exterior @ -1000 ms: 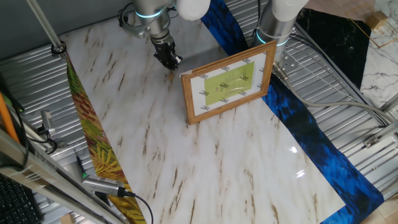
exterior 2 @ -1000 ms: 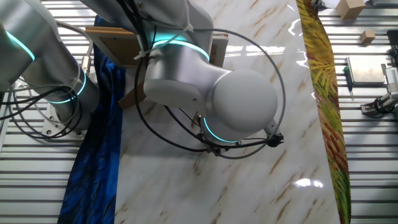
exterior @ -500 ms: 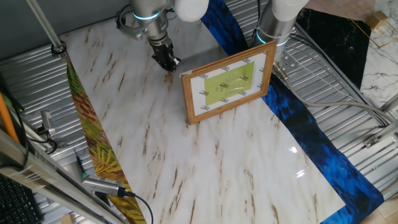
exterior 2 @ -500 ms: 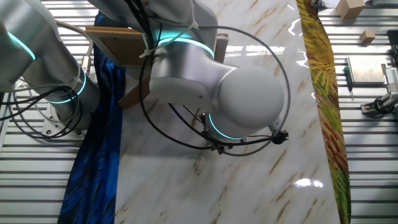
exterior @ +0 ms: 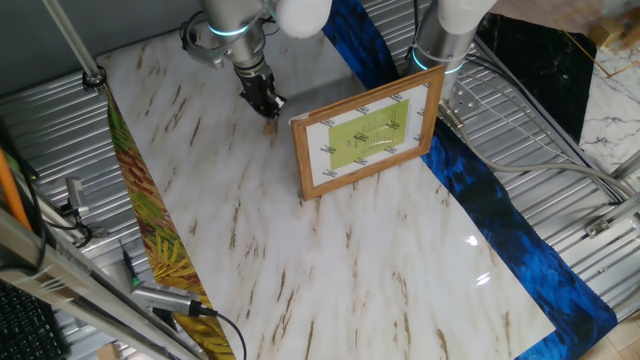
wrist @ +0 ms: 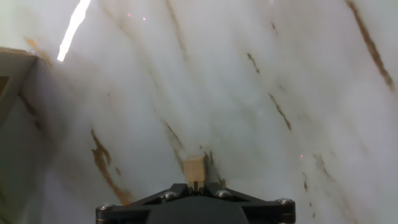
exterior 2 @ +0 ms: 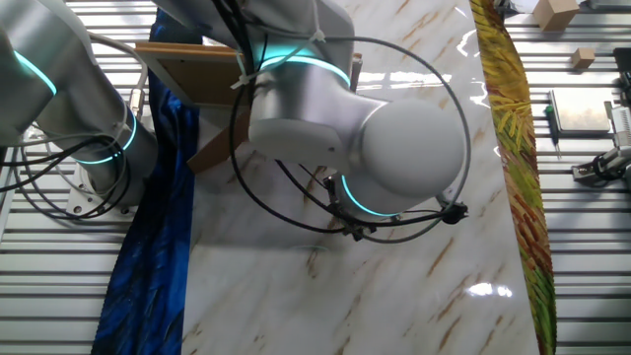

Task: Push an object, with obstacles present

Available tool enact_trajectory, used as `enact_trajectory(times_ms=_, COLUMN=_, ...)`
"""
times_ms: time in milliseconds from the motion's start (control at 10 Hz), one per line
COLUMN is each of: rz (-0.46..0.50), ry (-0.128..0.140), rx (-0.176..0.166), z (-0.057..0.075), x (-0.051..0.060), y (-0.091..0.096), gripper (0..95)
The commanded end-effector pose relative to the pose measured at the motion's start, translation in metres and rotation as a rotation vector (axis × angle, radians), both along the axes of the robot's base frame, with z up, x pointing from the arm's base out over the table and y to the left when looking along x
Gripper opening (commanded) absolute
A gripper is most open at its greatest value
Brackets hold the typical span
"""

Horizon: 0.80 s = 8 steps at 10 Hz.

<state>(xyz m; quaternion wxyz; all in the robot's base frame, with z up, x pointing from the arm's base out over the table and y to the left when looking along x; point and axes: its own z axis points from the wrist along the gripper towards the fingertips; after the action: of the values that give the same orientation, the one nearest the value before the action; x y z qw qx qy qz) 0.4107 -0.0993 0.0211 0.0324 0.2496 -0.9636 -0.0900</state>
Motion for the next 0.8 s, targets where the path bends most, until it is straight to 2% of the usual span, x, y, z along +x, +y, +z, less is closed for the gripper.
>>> enact_trajectory(times_ms=100, rz=0.000, ry=0.001, rx=0.000, z=0.000, x=0.004, y=0.002, gripper=0.0)
enact_trajectory(times_ms=800, rz=0.029, ry=0.001, rx=-0.003, z=0.007, x=0.031, y=0.019, gripper=0.0)
